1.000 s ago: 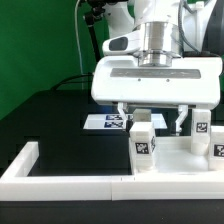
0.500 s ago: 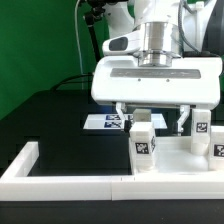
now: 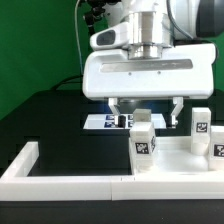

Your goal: Assemble square table

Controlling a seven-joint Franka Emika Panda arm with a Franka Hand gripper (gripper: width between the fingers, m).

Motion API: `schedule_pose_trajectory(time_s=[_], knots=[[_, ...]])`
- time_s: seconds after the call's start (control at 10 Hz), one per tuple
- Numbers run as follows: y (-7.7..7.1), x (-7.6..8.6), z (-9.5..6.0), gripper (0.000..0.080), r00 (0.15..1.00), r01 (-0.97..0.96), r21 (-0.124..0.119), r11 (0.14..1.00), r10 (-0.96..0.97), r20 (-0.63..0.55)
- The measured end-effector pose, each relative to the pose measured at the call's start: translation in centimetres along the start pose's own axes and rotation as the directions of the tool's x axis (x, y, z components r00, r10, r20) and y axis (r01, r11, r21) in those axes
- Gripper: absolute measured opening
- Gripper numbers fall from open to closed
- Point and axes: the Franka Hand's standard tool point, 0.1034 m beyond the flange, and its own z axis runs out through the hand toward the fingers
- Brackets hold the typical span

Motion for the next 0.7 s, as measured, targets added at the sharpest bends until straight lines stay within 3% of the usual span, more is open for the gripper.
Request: schedule_pose_trajectory(time_s=[0.1,0.4,0.6,0.7], knots=[[-0.1,0.5,0.0,0.0649,0.999,-0.022,0.017,1.0,0.021,0.047],[-0.3,-0.4,-0.1,0.0649,0.961,-0.052,0.047,0.998,0.038,0.275],[-0.2,-0.6,-0.1,0.0649,0.924,-0.06,0.054,0.997,0.035,0.38],[0.0,-1.0,-0.2,0.0649,0.87,-0.08,0.046,0.996,0.047,0.492]])
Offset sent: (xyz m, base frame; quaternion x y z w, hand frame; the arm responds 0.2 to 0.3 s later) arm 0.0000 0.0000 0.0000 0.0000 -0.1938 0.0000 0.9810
